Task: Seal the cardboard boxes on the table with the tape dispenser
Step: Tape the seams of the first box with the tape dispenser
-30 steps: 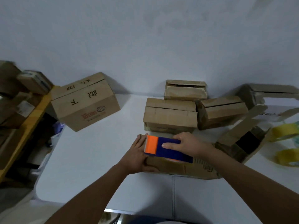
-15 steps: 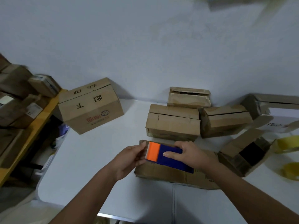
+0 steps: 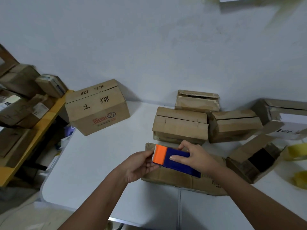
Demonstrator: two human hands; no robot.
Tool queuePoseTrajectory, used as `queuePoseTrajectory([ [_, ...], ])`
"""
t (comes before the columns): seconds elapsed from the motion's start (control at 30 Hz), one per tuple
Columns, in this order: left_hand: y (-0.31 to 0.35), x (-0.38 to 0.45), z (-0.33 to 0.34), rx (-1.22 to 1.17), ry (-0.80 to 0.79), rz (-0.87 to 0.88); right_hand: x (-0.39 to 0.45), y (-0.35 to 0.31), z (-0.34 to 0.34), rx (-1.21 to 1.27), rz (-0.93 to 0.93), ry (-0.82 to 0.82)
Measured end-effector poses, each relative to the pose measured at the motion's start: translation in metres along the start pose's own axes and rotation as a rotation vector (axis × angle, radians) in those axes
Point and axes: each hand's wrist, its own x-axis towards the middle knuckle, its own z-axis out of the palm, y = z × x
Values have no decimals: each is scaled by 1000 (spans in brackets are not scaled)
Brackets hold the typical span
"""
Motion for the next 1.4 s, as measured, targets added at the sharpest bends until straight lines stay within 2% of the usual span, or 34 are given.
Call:
queuePoseTrajectory([
  [0.37, -4, 13, -3, -13, -53, -50, 2, 11, -2, 18, -31, -19],
  [0.67, 0, 9, 1, 50, -25, 30, 9, 11, -11, 50, -48, -77],
  [0.73, 0, 8, 5, 101, 23, 75, 11, 10, -14, 43, -51, -88],
  [0.87, 0, 6, 8, 413, 147, 196, 16, 5, -23, -43, -35, -159],
  [0.97, 2, 5, 10, 565, 171, 247, 16, 1, -27, -90, -23, -190],
  [1.17, 10, 5, 5, 567, 140, 277, 14, 1, -31, -125, -13, -214],
  [1.3, 26, 2, -21, 553, 166, 320, 10, 9, -42, -180, 22, -204],
  [1.4, 36, 1, -37, 566, 78, 292, 11, 15, -45, -225, 42, -191],
])
